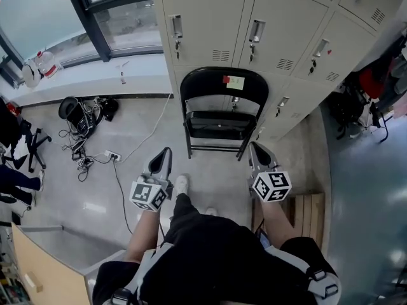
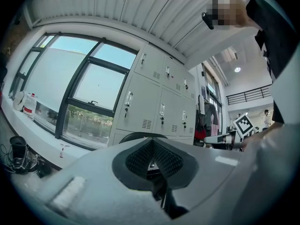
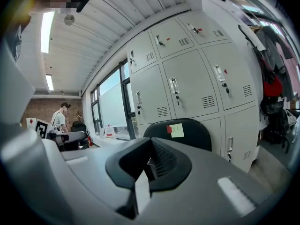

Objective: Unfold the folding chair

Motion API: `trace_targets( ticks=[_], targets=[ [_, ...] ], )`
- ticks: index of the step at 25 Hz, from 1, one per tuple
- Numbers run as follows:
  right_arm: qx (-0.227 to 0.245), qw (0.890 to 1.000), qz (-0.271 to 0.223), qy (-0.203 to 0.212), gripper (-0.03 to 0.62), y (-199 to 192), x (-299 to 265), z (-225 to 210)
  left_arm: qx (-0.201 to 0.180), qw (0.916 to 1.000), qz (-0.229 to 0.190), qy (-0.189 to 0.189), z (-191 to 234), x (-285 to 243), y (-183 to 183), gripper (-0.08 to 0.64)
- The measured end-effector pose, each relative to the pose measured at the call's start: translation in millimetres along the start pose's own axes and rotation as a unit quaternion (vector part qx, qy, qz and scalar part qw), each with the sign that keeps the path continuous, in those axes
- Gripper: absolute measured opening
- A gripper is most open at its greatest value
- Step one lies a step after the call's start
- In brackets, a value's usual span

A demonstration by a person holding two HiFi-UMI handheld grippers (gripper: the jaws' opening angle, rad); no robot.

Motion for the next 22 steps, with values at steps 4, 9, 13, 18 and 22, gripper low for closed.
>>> trace_targets(
  ticks=[4,9,13,18,22],
  targets=[
    [0.002,1.0,0.0,-0.02,0.006,3.4,-26.2,-12.4,0.002,0.9997,0.012,-0.019,18.5,-34.9,-2.8,0.0],
    [-0.003,0.999,-0.008,-0.046,0.005,19.1,-62.1,-29.5,-0.009,0.9984,0.017,-0.053,36.5,-92.8,5.7,0.0],
    [-0.005,0.998,-0.011,-0.062,0.006,28.0,-86.6,-40.3,-0.021,0.9965,0.02,-0.079,46.2,-133.8,9.4,0.0],
    [-0.021,0.997,0.001,-0.075,0.005,18.2,-117.8,-49.0,-0.029,0.9928,0.037,-0.11,55.2,-171.6,4.0,0.0],
    [-0.037,0.996,0.02,-0.078,0.006,1.8,-142.4,-49.8,-0.031,0.9899,0.061,-0.124,65.5,-190.6,-8.9,0.0]
  ],
)
Point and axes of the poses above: the fingertips, and each gripper's own axes: x backward along the fingers, z to its left, y out of its top, the point moved 1 cm from there along x, backward along the fingers, and after that the axes turned 13 degrees about y, right-handed, at the moved point
